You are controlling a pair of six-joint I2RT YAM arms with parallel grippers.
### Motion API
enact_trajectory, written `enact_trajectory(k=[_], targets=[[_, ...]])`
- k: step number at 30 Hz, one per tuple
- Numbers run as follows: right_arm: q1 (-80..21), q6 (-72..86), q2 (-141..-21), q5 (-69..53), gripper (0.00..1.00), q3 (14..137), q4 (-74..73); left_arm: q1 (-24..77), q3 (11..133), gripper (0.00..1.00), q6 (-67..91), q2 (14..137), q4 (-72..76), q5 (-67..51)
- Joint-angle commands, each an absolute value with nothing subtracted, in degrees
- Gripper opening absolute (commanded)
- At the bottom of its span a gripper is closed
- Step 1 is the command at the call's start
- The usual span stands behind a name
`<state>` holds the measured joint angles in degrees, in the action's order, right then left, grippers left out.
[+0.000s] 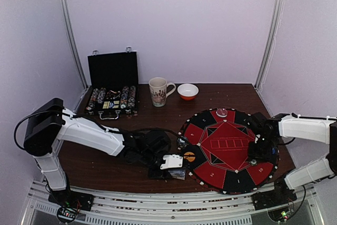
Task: Distribute texas hold em gaming equipment
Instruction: Move the poker chip to the small blind area.
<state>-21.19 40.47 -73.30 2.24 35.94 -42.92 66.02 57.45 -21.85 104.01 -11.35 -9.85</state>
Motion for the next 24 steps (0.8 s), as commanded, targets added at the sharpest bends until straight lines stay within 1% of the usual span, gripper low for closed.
enact_trajectory(k=[1, 5, 7, 9, 12, 16, 24], targets=[[-15.85, 38.45, -72.45, 4.24, 0.41, 38.14, -42.43, 64.98, 55.49, 0.43, -21.13, 103.72, -13.01, -7.83], [-9.84, 37.84, -72.33, 4.77, 0.41, 38.98, -40.92, 64.83, 55.32, 0.43, -21.18, 103.5, -13.1, -7.9], [-7.94, 37.29, -72.49, 5.25, 0.38, 39.6, -39.99, 64.81, 55.06, 0.43, -21.35, 103.16, -13.1, -7.88], [-6.95, 36.92, -72.94, 6.52, 0.36, 40.95, -39.71, 64.72, 54.87, 0.42, -21.6, 102.71, -13.18, -7.39], [-6.95, 36.91, -72.54, 5.32, 0.35, 42.06, -39.87, 64.76, 54.65, 0.43, -21.7, 102.27, -13.11, -7.25], [-6.27, 35.07, -72.56, 7.67, 0.35, 46.23, -41.85, 64.61, 54.47, 0.43, -21.8, 102.35, -12.92, -7.27], [2.52, 27.87, -81.32, 6.01, 0.35, 55.41, -43.48, 64.51, 54.43, 0.43, -21.6, 102.76, -13.03, -7.66]])
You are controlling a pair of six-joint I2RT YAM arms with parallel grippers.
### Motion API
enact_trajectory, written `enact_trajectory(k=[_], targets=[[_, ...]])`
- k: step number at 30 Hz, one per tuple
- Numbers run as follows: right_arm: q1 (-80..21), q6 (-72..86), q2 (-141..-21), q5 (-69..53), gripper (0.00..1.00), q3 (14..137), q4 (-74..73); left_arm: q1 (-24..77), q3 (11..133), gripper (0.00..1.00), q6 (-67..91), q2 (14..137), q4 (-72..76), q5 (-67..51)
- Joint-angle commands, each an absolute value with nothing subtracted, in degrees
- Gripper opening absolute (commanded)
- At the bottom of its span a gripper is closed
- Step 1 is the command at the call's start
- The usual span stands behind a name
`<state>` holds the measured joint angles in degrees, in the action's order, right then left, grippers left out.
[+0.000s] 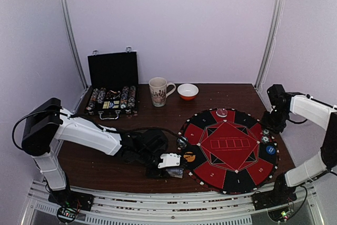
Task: Distribute texas hold em gaming equipment
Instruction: Move the poker chip to the small blind area.
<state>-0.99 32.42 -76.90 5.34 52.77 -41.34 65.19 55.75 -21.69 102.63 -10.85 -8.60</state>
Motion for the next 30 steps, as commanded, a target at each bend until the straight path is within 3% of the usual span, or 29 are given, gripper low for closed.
enact_trajectory(k=[1, 30], targets=[[3.39, 27.17, -82.4, 5.42, 0.35, 55.85, -43.51, 64.51, 54.44, 0.43, -21.62, 102.74, -13.13, -7.74], [5.92, 22.44, -93.08, 3.16, 0.41, 57.94, -42.56, 64.25, 54.78, 0.44, -21.69, 103.1, -14.11, -8.0]])
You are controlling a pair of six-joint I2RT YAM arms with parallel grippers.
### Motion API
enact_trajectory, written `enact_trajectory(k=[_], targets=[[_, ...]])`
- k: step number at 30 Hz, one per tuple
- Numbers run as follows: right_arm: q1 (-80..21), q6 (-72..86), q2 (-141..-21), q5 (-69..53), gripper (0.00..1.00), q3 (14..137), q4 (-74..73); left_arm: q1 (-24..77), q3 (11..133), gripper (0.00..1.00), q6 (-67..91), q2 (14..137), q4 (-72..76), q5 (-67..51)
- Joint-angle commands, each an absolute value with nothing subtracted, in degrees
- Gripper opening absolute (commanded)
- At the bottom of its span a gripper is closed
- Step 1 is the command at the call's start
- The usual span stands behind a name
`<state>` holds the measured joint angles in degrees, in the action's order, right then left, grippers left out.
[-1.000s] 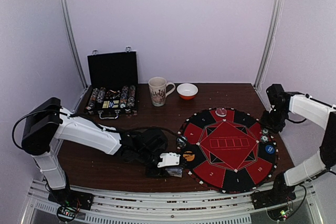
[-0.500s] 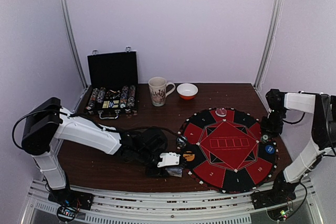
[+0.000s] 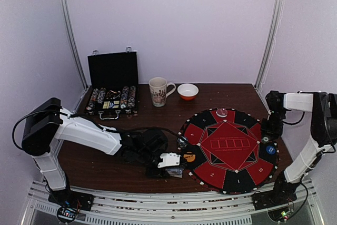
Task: Distribute texas hold em gaming equipment
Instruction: Move the poker chip to the small blind area.
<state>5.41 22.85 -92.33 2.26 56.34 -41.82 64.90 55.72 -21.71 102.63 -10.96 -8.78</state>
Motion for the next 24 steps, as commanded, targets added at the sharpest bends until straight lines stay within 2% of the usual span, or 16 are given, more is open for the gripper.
enact_trajectory(k=[1, 5, 14, 19, 21, 24], targets=[[5.97, 22.34, -93.08, 3.14, 0.41, 58.12, -42.67, 64.25, 54.77, 0.44, -21.71, 103.11, -14.08, -8.09], [6.11, 22.08, -93.45, 3.4, 0.46, 58.54, -42.85, 64.25, 54.84, 0.44, -21.71, 103.25, -14.21, -8.12], [6.15, 21.39, -92.99, 4.01, 0.69, 58.84, -43.85, 64.25, 54.79, 0.46, -21.52, 103.07, -14.28, -8.89], [5.92, 20.83, -90.62, 5.26, 0.74, 60.58, -45.91, 64.25, 54.49, 0.47, -21.36, 102.59, -14.2, -9.66], [5.16, 20.58, -88.52, 4.92, 0.75, 61.58, -46.73, 64.25, 54.38, 0.51, -21.35, 102.71, -13.94, -10.18], [3.46, 20.39, -84.89, 3.26, 0.75, 62.63, -47.58, 64.25, 54.74, 0.63, -21.04, 103.82, -13.7, -10.87]])
